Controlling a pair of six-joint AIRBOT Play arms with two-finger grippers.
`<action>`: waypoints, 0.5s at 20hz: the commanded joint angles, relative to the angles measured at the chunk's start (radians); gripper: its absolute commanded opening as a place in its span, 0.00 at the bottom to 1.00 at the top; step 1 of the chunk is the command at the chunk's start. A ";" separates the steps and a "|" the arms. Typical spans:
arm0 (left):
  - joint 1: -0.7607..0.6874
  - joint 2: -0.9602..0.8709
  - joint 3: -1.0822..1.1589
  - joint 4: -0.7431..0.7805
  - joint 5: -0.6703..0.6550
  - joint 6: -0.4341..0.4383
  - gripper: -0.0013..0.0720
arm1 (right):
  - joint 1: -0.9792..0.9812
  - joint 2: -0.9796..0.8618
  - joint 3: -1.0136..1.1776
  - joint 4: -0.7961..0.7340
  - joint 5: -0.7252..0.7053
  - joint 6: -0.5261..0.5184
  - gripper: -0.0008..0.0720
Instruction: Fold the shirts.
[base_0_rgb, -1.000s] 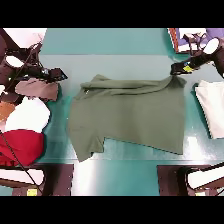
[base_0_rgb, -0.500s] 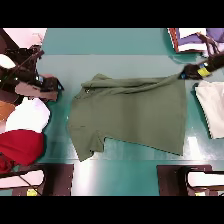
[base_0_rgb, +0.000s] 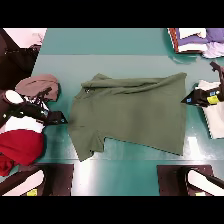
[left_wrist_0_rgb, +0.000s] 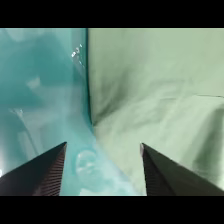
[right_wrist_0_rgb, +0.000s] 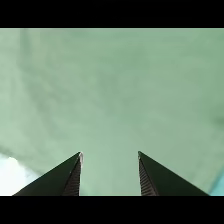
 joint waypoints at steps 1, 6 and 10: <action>0.000 0.017 -0.093 -0.055 0.106 -0.002 0.76 | -0.039 0.073 -0.098 0.015 -0.002 -0.015 0.58; 0.000 0.007 -0.124 -0.134 0.161 0.055 0.76 | -0.050 0.104 -0.125 0.013 -0.002 -0.015 0.58; -0.078 -0.027 -0.124 -0.130 0.167 0.057 0.76 | -0.050 0.104 -0.125 0.012 -0.001 -0.014 0.58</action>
